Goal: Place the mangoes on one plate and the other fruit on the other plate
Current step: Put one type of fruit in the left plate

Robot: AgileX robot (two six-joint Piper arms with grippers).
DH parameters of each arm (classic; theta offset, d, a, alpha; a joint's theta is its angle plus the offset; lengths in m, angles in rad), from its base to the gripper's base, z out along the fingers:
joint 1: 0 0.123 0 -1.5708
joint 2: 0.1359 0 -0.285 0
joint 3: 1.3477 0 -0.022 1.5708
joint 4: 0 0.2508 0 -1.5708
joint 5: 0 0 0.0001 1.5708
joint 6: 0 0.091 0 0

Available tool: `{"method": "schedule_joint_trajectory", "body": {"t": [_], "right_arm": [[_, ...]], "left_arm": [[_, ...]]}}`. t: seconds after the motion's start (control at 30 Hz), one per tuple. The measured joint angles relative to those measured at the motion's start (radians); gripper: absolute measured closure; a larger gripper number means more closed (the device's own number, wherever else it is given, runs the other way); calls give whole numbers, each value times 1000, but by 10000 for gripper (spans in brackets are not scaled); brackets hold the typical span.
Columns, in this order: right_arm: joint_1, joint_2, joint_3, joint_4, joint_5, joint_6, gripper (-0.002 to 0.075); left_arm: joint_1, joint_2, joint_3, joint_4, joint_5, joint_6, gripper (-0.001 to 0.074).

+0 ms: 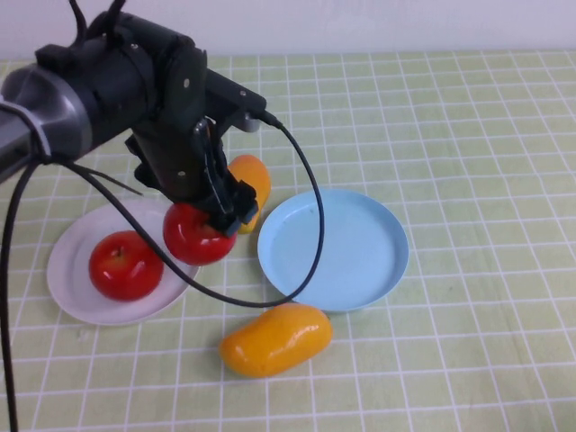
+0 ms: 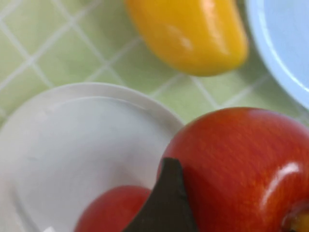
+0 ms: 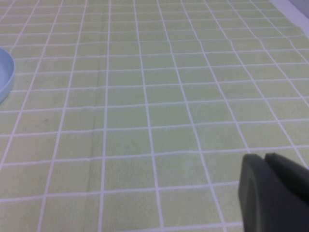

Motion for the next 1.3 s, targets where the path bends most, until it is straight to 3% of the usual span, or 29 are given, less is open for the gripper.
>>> {"method": "schedule_joint_trajectory", "body": {"t": [0.23, 0.8, 0.97, 1.3], "right_arm": [[0, 0, 0, 0, 0, 0, 742], [0, 0, 0, 0, 0, 0, 742], [0, 0, 0, 0, 0, 0, 743], [0, 0, 0, 0, 0, 0, 743]], "left_arm": [[69, 35, -6, 8, -51, 0, 162], [124, 73, -6, 60, 2, -2, 162], [127, 76, -6, 69, 21, -68, 71], [127, -51, -6, 102, 42, -115, 66]]}}
